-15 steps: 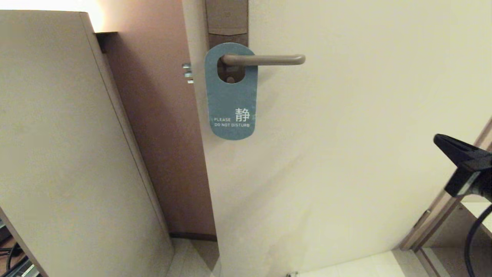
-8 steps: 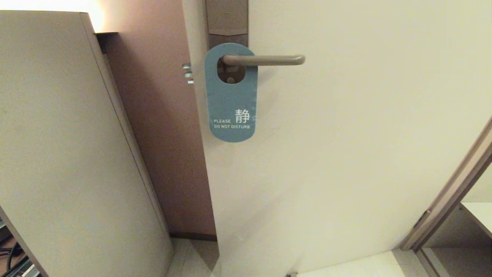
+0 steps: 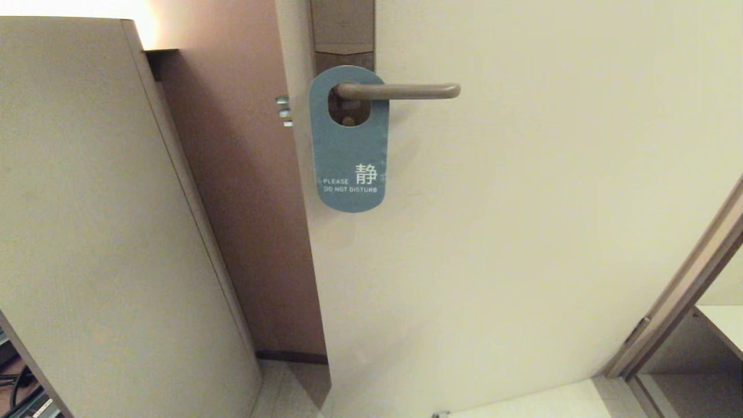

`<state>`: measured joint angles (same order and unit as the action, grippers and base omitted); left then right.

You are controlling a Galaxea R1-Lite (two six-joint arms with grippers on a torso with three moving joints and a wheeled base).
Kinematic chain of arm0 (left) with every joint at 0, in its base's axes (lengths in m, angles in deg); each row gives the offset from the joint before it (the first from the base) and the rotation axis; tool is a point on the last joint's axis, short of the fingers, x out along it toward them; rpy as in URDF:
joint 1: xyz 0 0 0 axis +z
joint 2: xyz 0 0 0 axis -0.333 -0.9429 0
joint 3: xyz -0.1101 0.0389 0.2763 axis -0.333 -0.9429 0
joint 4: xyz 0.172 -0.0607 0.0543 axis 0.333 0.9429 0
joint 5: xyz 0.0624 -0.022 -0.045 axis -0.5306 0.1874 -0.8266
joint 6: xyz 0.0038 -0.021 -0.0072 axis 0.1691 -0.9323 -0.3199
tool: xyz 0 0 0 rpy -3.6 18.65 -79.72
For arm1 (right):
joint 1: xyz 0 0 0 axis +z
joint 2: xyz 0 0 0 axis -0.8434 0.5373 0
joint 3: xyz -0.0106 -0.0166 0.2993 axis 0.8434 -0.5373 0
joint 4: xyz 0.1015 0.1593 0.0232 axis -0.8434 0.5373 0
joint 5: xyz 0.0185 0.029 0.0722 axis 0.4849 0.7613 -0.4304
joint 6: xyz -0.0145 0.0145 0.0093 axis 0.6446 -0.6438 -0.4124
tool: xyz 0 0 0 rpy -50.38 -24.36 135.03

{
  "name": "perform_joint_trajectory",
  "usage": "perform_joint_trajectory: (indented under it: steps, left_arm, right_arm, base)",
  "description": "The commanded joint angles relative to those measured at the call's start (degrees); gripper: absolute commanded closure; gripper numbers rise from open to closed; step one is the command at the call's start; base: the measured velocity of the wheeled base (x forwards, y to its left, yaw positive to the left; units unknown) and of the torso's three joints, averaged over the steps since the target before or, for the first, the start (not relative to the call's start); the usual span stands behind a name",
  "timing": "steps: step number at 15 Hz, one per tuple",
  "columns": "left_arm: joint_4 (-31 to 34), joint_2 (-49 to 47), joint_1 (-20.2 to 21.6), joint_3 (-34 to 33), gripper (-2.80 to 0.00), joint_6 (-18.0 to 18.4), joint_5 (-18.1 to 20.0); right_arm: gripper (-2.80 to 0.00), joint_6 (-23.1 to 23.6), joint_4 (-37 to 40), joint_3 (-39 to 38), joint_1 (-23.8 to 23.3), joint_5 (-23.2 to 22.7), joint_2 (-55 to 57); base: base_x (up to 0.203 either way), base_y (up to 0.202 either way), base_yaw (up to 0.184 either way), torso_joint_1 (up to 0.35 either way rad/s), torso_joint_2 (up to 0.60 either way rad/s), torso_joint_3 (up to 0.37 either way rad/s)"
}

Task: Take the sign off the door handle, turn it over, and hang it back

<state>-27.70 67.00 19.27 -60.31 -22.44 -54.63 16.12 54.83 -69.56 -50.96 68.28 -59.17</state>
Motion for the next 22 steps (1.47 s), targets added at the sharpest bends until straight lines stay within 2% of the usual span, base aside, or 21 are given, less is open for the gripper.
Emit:
perform_joint_trajectory:
  steps: [1,2,4,7,10,16,22]
  left_arm:
    - [0.0,0.0,0.0,0.0,0.00,0.0,0.0]
    - [0.0,0.0,0.0,0.0,0.00,0.0,0.0]
    - [0.0,0.0,0.0,0.0,0.00,0.0,0.0]
    - [0.0,0.0,0.0,0.0,0.00,0.0,0.0]
    - [0.0,0.0,0.0,0.0,0.00,0.0,0.0]
    - [0.0,0.0,0.0,0.0,0.00,0.0,0.0]
    - [0.0,0.0,0.0,0.0,0.00,0.0,0.0]
  right_arm:
    - [0.00,-1.0,6.6,-0.3,-0.7,-0.5,-6.1]
    - [0.00,-1.5,12.0,-0.3,-1.6,-1.5,-8.6]
    - [0.00,-1.9,18.1,-0.3,-3.4,-4.0,-12.8]
    - [0.00,-2.1,23.1,-0.3,-4.7,-5.0,-16.4]
    - [0.00,-5.9,26.4,-0.3,-6.1,-5.4,-19.9]
    - [0.00,-5.7,26.1,-0.3,-6.1,-5.5,-26.8]
    - [0.00,-6.0,26.1,-0.3,-6.1,-5.4,-27.1]
  base:
    - [0.000,0.000,0.000,0.000,0.00,0.000]
    - [0.000,0.000,0.000,0.000,0.00,0.000]
    - [0.000,0.000,0.000,0.000,0.00,0.000]
    - [0.000,0.000,0.000,0.000,0.00,0.000]
    - [0.000,0.000,0.000,0.000,0.00,0.000]
    - [0.000,0.000,0.000,0.000,0.00,0.000]
    - [0.000,0.000,0.000,0.000,0.00,0.000]
